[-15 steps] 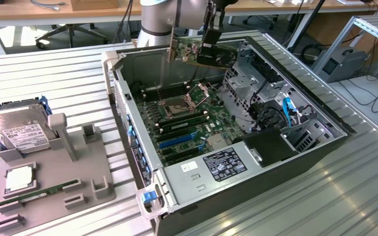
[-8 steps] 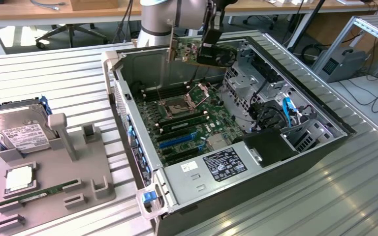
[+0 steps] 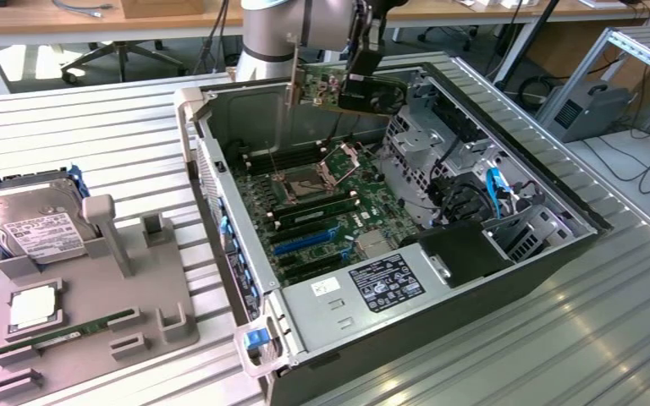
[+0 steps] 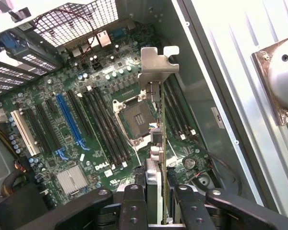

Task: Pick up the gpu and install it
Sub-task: 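Insert the gpu into the slot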

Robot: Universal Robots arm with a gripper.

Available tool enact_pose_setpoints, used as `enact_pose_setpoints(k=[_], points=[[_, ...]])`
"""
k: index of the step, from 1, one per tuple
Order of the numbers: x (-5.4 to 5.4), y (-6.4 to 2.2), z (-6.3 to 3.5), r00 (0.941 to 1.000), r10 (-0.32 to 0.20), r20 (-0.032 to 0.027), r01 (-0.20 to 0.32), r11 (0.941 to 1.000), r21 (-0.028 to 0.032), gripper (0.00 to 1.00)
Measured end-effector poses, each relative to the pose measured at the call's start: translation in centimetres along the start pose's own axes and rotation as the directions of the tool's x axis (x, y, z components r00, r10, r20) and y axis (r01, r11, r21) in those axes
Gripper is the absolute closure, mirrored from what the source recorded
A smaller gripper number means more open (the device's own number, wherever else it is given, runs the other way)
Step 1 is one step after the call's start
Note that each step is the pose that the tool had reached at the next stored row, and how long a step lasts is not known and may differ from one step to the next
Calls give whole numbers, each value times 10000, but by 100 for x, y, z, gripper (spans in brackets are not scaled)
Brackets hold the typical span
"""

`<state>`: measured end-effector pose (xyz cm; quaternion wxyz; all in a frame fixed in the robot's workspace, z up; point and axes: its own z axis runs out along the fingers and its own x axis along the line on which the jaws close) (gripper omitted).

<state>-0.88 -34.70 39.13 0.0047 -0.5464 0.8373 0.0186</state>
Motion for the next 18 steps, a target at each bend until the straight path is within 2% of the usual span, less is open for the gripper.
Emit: enact_pose_setpoints(k=[18], points=[[-20, 9, 1, 9983, -576, -15, 576, 9983, -17, 73]])
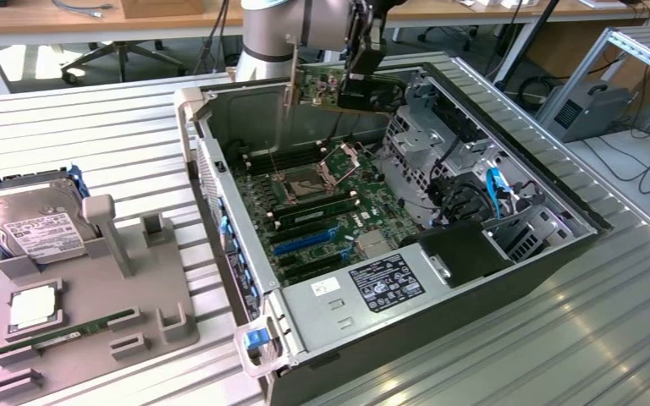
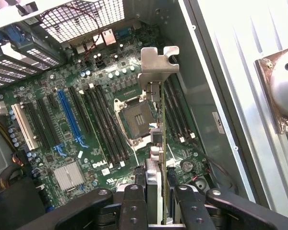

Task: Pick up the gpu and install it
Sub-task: 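Insert the gpu into the slot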

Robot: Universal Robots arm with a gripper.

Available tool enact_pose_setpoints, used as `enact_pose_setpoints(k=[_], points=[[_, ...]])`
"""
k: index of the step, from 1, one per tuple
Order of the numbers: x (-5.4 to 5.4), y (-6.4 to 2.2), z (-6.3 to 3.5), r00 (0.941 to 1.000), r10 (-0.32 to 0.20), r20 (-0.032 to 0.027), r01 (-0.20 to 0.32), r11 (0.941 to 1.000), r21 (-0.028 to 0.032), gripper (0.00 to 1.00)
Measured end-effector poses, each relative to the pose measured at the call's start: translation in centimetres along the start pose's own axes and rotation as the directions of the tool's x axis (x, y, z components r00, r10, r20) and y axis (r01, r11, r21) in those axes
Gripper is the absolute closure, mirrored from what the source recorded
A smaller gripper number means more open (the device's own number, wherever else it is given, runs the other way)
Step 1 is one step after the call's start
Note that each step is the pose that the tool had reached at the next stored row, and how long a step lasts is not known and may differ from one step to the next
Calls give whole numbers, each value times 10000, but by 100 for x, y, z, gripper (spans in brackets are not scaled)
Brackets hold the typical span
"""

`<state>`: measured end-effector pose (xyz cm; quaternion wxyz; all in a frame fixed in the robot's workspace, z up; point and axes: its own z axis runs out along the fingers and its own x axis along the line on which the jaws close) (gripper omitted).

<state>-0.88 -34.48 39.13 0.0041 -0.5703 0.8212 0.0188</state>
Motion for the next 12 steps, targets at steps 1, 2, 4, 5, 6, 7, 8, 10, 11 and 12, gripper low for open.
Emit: enact_pose_setpoints(k=[1, 2, 4, 5, 6, 7, 8, 10, 11, 12], points=[[-1, 0, 0, 10000, -30, 0, 30, 10000, 0, 73], [-2, 1, 0, 10000, -55, -1, 55, 10000, -1, 73], [-5, 2, 0, 9999, -142, -4, 142, 9999, -4, 73], [-6, 2, 0, 9999, -173, -4, 173, 9999, -5, 73], [-7, 3, 0, 9998, -212, -6, 212, 9998, -6, 73], [-8, 3, 0, 9997, -239, -6, 239, 9997, -6, 73], [-9, 3, 1, 9996, -277, -6, 277, 9996, -7, 73], [-11, 4, 1, 9994, -336, -8, 336, 9994, -9, 73], [-12, 4, 1, 9993, -365, -9, 365, 9993, -10, 73], [-13, 5, 1, 9992, -393, -10, 393, 9992, -11, 73]])
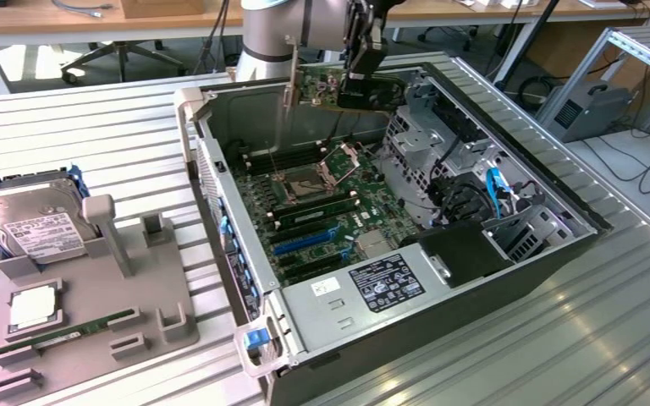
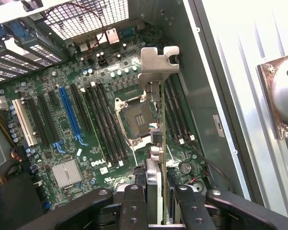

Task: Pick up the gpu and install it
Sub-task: 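Insert the gpu into the slot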

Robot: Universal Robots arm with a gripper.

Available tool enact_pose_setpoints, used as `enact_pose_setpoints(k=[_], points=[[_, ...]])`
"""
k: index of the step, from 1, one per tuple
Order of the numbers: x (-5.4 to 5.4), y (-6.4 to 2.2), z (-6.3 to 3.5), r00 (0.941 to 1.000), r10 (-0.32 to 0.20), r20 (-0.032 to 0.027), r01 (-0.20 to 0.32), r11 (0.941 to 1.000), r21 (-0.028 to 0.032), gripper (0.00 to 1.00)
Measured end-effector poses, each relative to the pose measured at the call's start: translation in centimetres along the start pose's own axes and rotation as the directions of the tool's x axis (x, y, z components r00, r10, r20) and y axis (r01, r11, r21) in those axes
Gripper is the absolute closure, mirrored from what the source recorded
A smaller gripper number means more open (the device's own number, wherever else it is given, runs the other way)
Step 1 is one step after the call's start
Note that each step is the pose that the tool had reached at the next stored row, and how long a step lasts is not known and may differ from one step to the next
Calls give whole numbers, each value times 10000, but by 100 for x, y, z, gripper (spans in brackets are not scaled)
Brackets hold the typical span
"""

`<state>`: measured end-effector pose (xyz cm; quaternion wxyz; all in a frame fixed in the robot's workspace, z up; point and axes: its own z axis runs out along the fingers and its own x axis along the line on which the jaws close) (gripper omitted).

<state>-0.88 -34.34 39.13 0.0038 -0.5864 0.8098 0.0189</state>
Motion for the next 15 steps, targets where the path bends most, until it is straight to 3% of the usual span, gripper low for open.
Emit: enact_pose_setpoints(k=[15], points=[[-21, 7, 1, 9983, -580, -15, 580, 9983, -17, 73]])
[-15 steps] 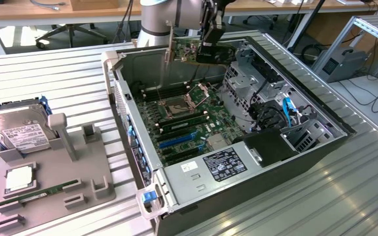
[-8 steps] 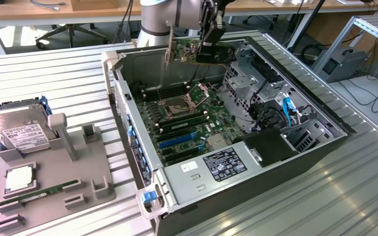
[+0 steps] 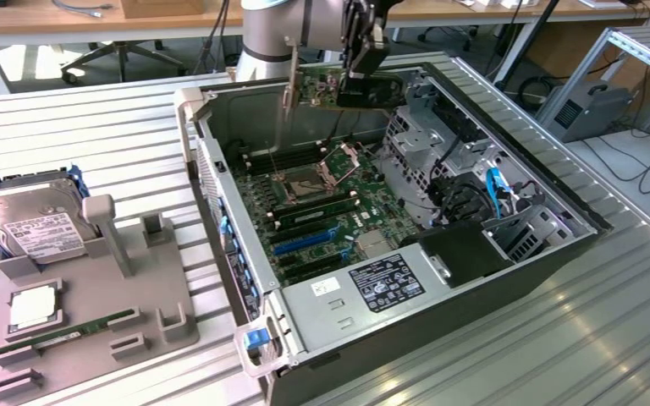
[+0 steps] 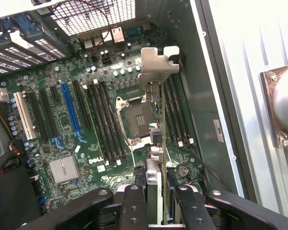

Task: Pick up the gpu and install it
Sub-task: 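Insert the gpu into the slot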

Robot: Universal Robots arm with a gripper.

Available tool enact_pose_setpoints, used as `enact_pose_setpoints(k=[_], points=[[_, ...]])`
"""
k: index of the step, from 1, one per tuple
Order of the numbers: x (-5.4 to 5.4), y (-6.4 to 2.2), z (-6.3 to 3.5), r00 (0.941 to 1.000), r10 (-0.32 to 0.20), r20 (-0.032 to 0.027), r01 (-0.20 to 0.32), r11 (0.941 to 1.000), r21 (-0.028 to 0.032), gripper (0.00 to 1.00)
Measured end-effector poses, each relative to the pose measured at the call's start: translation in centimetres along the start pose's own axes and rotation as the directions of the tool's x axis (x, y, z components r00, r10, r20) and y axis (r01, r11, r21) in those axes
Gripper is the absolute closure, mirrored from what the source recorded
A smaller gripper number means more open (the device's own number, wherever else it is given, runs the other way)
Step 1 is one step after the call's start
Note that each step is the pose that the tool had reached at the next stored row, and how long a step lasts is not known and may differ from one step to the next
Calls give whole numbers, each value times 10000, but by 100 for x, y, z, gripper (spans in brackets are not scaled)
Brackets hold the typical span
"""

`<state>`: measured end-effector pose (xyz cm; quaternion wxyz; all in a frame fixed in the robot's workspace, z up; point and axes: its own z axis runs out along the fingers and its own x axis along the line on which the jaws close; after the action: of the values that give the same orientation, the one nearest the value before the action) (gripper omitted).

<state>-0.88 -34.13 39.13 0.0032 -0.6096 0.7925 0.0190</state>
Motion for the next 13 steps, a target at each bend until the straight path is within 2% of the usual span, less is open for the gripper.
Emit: enact_pose_setpoints(k=[2, 13], points=[[-6, 2, 0, 9998, -195, -6, 195, 9998, -6, 73], [-15, 4, 1, 9984, -561, -13, 560, 9984, -16, 73]])
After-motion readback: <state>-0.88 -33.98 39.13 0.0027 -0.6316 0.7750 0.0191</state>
